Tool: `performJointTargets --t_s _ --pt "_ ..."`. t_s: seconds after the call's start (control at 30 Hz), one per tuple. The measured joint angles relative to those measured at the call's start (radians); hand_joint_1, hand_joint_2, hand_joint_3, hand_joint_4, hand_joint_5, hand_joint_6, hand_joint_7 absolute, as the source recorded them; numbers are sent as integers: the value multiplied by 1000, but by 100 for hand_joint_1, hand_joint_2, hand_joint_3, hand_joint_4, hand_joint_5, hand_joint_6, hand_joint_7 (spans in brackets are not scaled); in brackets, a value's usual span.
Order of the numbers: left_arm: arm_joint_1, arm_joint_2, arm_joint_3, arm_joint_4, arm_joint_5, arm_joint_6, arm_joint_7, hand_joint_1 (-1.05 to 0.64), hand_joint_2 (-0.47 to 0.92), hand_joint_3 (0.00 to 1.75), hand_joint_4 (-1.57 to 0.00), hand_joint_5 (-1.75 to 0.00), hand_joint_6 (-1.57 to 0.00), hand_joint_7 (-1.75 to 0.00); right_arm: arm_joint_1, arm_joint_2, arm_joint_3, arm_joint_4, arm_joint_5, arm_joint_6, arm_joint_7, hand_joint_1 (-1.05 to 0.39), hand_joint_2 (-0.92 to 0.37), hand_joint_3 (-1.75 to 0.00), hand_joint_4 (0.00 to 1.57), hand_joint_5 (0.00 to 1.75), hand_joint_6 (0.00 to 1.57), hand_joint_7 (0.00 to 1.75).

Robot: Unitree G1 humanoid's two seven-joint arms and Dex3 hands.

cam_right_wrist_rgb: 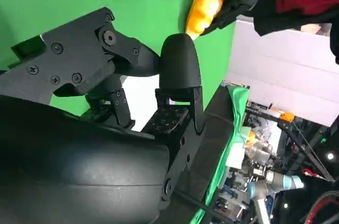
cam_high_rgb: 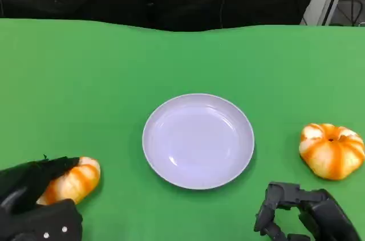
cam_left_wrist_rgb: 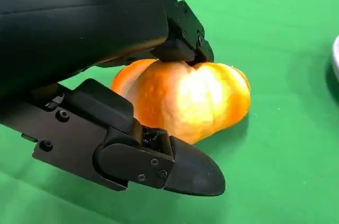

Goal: Grasp the bread from the table and place it into the plate.

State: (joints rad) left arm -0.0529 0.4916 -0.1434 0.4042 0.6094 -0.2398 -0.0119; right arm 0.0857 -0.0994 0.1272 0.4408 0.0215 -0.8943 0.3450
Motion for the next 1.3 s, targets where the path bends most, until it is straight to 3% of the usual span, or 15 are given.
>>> performJointTargets --t_s 0.13,0.23,0.33,0.47,0.57,0.7,0.73,0.77,0.8,0.83,0.87,0.93,0.97,1.3 --pt "-32 11 -23 35 -9 -4 0 -74 91 7 -58 -2 -52 -1 1 0 0 -6 -1 0 -4 -23 -62 -91 80 157 79 132" --pt "-41 21 -36 42 -12 -4 -8 -42 85 1 -55 0 -51 0 2 0 0 -17 -1 8 -5 -24 -63 -90 79 157 79 133" --pt "-49 32 -49 45 -26 -6 -32 -59 90 2 -52 0 -51 0 3 0 1 -20 -1 15 -7 -23 -63 -91 79 157 79 133" --pt "-52 51 -56 44 -34 -13 -56 -65 91 1 -50 0 -51 0 3 0 1 -20 -4 15 -13 -22 -63 -91 80 158 79 133" --pt "-53 58 -59 40 -44 -10 -72 -37 85 0 -50 -2 -57 -2 3 0 1 -20 -4 15 -13 -24 -62 -90 80 158 79 132" --pt "-55 62 -64 21 -46 22 -95 -31 84 0 -52 -2 -60 -2 3 0 1 -20 -4 15 -13 -24 -62 -90 80 157 79 132" --pt "-55 62 -66 17 -46 26 -97 -25 84 0 -61 -6 -68 -6 3 0 1 -20 -4 15 -13 -24 -62 -90 80 157 79 132" --pt "-55 63 -68 15 -47 30 -98 -14 85 1 -52 -70 -61 -54 3 0 1 -20 -4 15 -13 -23 -62 -90 79 157 78 132" --pt "-55 62 -67 14 -46 34 -84 -9 86 1 -39 -116 -50 -94 3 0 1 -20 -4 15 -13 -23 -62 -90 79 157 78 133" --pt "-52 58 -66 14 -43 37 -57 -6 87 1 -32 -141 -43 -115 3 0 2 -20 -4 15 -13 -23 -62 -90 79 157 78 133" --pt "-48 50 -62 14 -39 41 -23 -4 87 1 -42 -161 -39 -147 3 0 2 -20 -4 15 -13 -23 -62 -91 80 156 78 133" --pt "-38 31 -56 14 -38 42 33 -2 86 0 -52 -172 -38 -169 3 0 2 -21 -4 15 -13 -23 -62 -91 80 156 78 133" --pt "-33 24 -54 15 -38 42 57 -3 85 1 -56 -173 -40 -172 3 0 2 -21 -4 15 -13 -23 -62 -91 80 156 78 133" --pt "-19 -14 -43 54 -44 -26 214 -9 82 1 -67 -175 -49 -175 3 1 2 -21 -5 16 -13 -24 -62 -91 80 156 79 133"
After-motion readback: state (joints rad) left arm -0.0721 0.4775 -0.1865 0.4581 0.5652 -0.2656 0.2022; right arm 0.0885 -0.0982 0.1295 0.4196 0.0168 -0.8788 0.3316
